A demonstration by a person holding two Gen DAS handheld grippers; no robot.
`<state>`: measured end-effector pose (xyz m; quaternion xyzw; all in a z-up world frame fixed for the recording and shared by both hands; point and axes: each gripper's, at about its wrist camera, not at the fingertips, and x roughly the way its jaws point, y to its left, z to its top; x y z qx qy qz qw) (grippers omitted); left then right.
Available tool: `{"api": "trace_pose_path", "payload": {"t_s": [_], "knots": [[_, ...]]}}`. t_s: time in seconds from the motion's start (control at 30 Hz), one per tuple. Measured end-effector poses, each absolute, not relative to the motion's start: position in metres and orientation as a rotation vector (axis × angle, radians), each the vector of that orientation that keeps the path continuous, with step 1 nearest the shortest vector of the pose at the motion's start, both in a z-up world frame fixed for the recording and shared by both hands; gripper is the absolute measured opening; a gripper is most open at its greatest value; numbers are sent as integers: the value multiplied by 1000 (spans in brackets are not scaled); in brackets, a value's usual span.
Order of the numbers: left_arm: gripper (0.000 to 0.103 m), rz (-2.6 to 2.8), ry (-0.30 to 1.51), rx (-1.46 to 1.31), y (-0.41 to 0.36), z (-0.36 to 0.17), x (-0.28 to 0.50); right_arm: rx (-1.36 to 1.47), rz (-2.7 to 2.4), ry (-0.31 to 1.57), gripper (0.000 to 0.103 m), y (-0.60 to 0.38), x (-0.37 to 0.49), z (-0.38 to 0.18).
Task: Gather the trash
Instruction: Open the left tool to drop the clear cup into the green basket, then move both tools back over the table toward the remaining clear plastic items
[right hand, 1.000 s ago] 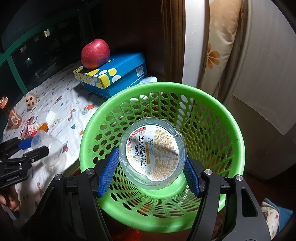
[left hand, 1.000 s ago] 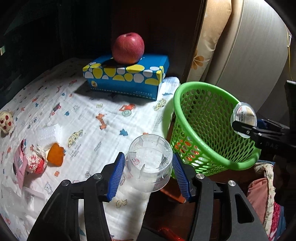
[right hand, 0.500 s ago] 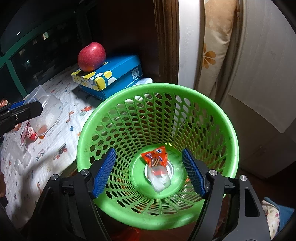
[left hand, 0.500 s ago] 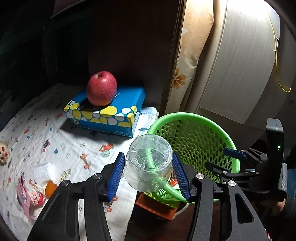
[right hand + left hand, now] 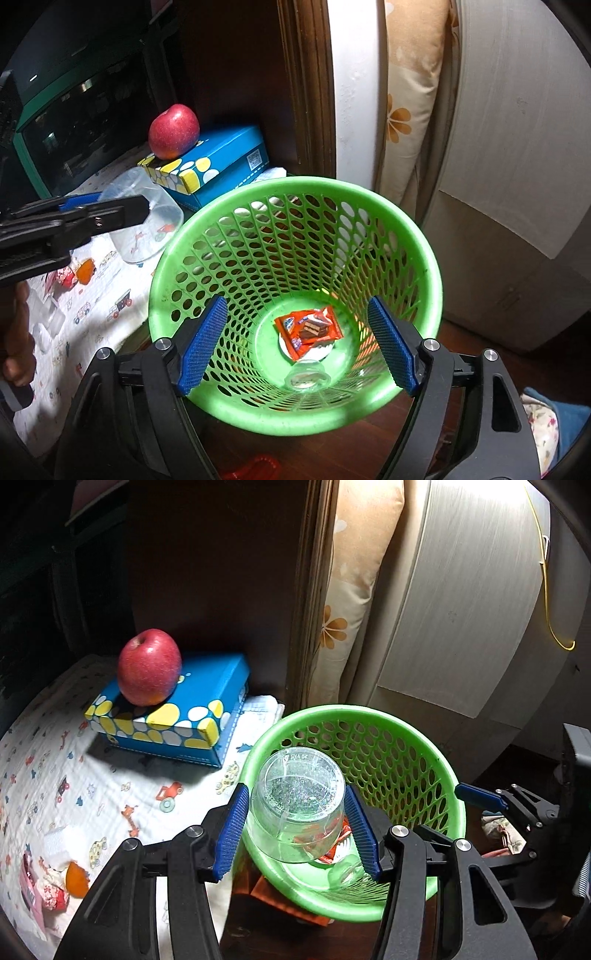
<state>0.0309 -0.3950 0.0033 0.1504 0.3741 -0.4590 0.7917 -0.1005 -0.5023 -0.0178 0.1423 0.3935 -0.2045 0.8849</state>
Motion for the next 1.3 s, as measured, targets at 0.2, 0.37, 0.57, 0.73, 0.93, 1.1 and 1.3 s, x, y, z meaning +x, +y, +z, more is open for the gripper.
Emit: {"api": "trace_pose_path", "payload": {"t_s": [0.2,0.37,0.57,0.73,0.93,1.1,1.3], "knots": [[53,-997,850,339,-409,-11,27,315,-436,805,79,-506,-112,-15],[66,-1019,858,326,-411,-16,25,330,-435,803,80,-505,-117,-17],[66,-1016,854,307,-396,-13,25,325,-423,805,80,-497,-117,-16],[66,-946,832,299,-361,-7,29,310,-390,791,83,-481,-111,-10],[66,-841,833,244,-308,-2,41,290,-320,785,84,-456,-92,-6],[66,-732,813,230,-261,0,49,262,-252,785,84,-431,-71,-2],[66,-594,819,208,-199,-10,60,232,-173,786,86,-397,-46,1]]}}
